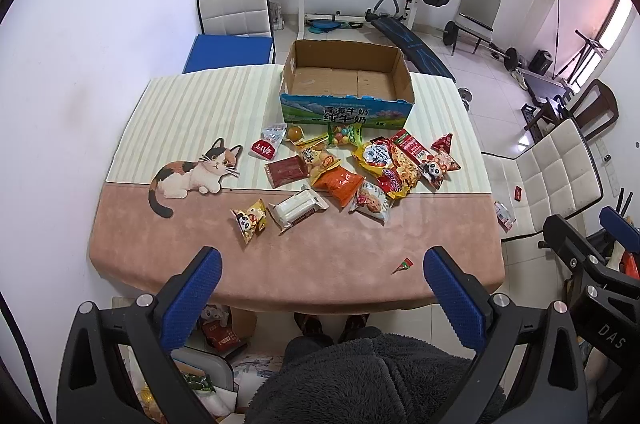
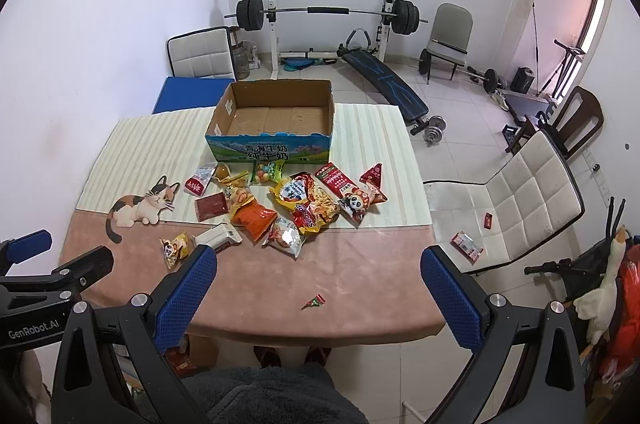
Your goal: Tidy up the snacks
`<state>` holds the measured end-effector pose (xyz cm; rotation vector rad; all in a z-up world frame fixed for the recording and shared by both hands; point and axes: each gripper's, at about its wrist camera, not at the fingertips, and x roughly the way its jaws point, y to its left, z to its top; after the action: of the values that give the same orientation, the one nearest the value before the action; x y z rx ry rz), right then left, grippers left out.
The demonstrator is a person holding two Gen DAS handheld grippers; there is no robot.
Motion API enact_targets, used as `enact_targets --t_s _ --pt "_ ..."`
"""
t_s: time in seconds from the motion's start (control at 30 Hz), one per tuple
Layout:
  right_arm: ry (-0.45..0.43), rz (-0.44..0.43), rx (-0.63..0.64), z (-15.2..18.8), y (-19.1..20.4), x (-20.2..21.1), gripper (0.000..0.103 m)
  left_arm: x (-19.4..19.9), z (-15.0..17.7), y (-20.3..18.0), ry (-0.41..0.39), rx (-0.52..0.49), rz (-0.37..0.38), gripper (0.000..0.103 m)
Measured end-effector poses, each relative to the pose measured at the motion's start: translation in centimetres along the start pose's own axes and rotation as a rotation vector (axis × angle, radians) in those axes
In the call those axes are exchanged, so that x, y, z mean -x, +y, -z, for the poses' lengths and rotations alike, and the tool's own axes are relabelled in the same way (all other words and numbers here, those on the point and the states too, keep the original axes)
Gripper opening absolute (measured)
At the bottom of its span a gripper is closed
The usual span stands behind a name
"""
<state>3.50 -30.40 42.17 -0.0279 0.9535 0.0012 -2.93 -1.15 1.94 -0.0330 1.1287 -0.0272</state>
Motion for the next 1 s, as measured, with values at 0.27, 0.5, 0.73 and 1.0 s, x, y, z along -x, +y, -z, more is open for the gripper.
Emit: enact_targets --t_s 0.27,0.5,0.73,1.0 --pt "0.000 -0.002 -0.004 -0.4 0.5 0.1 0.103 0.1 0.0 0.4 0.000 0.001 0.004 0.103" --pt "0.034 -0.018 -0.041 -1.1 -0.3 -2.2 0.103 -2.0 -1.0 1.3 0.012 0.044 0.003 0.103" --pt "0.159 -0.081 -0.022 -3.0 -1.3 -12.4 0.103 -10.2 -3.2 3.0 0.119 0.143 0.013 0.103" --pt "0.359 -0.136 0.151 -6.6 -0.3 -30.7 0.103 -23.7 -5.1 4.2 0.359 0.337 0.084 0.103"
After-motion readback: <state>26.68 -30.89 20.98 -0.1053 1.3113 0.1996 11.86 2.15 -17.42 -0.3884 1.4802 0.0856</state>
